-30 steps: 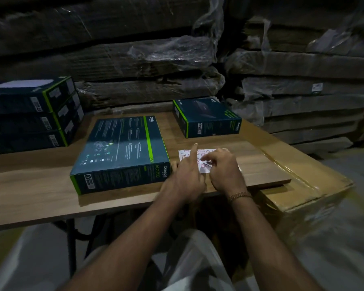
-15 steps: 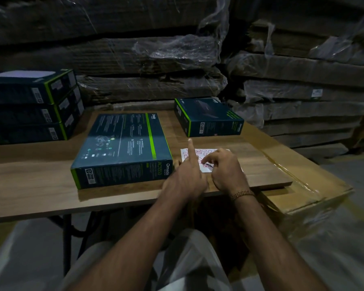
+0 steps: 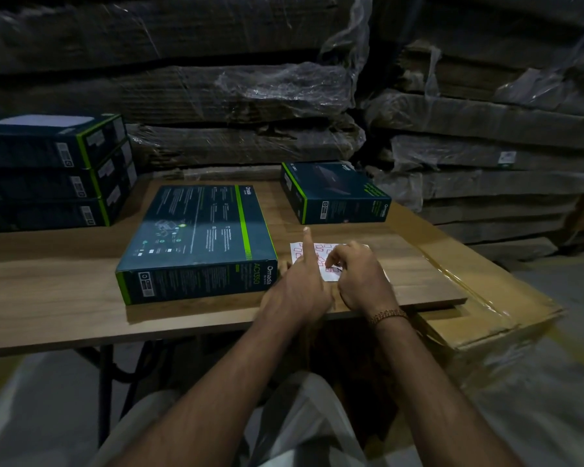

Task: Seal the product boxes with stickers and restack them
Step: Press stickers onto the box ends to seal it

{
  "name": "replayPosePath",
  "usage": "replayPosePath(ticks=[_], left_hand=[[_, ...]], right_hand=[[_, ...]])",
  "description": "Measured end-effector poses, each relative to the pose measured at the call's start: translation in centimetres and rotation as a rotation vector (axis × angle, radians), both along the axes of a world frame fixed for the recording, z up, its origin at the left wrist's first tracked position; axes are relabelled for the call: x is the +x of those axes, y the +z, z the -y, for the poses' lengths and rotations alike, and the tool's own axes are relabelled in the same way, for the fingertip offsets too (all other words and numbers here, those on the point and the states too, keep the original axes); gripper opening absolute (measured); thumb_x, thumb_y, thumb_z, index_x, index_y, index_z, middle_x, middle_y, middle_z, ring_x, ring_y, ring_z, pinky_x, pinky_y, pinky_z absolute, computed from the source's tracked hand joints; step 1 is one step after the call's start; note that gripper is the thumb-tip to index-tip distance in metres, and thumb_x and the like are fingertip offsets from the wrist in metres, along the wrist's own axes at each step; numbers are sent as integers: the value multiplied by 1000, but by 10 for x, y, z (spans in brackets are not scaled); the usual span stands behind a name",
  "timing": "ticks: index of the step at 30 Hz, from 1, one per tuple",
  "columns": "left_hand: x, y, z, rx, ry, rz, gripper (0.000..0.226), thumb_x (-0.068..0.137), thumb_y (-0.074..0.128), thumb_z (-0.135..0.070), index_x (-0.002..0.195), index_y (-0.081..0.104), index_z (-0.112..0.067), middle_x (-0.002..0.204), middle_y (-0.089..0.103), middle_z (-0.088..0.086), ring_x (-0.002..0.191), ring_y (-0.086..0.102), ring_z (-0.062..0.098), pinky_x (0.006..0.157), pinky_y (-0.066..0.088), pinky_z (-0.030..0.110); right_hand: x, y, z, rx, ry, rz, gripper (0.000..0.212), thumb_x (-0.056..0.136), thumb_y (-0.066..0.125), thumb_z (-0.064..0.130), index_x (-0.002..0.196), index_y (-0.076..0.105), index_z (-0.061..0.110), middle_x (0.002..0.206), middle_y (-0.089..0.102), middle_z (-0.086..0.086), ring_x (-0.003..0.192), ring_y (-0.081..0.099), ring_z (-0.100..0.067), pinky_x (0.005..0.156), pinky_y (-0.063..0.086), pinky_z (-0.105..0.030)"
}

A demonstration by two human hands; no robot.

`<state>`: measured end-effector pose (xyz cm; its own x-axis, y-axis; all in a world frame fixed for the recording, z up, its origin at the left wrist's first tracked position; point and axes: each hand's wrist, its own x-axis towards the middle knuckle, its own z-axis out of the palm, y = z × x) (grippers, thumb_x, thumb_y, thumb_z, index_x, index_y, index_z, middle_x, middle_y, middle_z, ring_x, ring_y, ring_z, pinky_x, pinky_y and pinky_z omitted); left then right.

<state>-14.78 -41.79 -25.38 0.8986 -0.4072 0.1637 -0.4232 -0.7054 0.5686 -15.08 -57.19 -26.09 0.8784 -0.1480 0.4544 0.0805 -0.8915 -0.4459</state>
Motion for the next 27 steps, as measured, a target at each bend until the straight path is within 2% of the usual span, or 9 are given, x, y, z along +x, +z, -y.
replayPosePath(ticks=[2, 5, 9, 16, 22, 27], left_hand=[[-1, 1, 0, 0, -1, -5, 108, 98, 51, -17, 160, -38, -28, 155, 57, 8, 159, 20, 46, 122, 32, 58], [-2, 2, 0, 8, -7, -3, 109, 98, 52, -15, 160, -37, -24, 155, 57, 7, 156, 26, 45, 126, 27, 58], [1, -2, 0, 3, -4, 5, 105, 100, 50, -24, 161, -36, -27, 160, 53, 6, 157, 24, 46, 123, 32, 60], [3, -5, 1, 5, 10, 23, 105, 99, 48, -29, 159, -37, -31, 159, 53, 6, 158, 24, 44, 119, 39, 62], [4, -4, 1, 17, 5, 19, 104, 98, 47, -28, 161, -35, -30, 159, 54, 5, 155, 30, 45, 120, 39, 61], [4, -6, 2, 23, 9, -5, 104, 93, 46, -33, 162, -32, -29, 161, 51, 5, 156, 29, 45, 121, 38, 62]], right_hand=[[1, -2, 1, 11, 9, 17, 36, 91, 53, -7, 95, 73, 21, 97, 61, 4, 94, 55, -15, 78, 48, -32], [2, -3, 0, 46, 7, 35, 27, 98, 57, 3, 107, 73, 23, 106, 66, 4, 99, 58, -14, 84, 55, -35], [1, -3, 1, 51, 24, 23, 12, 99, 69, 18, 106, 77, 22, 105, 65, 7, 101, 54, -9, 87, 50, -30], [-1, -2, 1, 60, 5, 56, 6, 93, 74, 20, 91, 78, 24, 95, 64, 11, 93, 54, -7, 81, 47, -29], [3, -2, 1, 36, -3, 53, 7, 95, 72, 20, 91, 75, 24, 93, 60, 10, 91, 51, -9, 80, 42, -29], [4, -3, -1, 12, -19, 41, 6, 100, 69, 20, 95, 71, 23, 100, 62, 4, 93, 48, -12, 79, 38, -30]])
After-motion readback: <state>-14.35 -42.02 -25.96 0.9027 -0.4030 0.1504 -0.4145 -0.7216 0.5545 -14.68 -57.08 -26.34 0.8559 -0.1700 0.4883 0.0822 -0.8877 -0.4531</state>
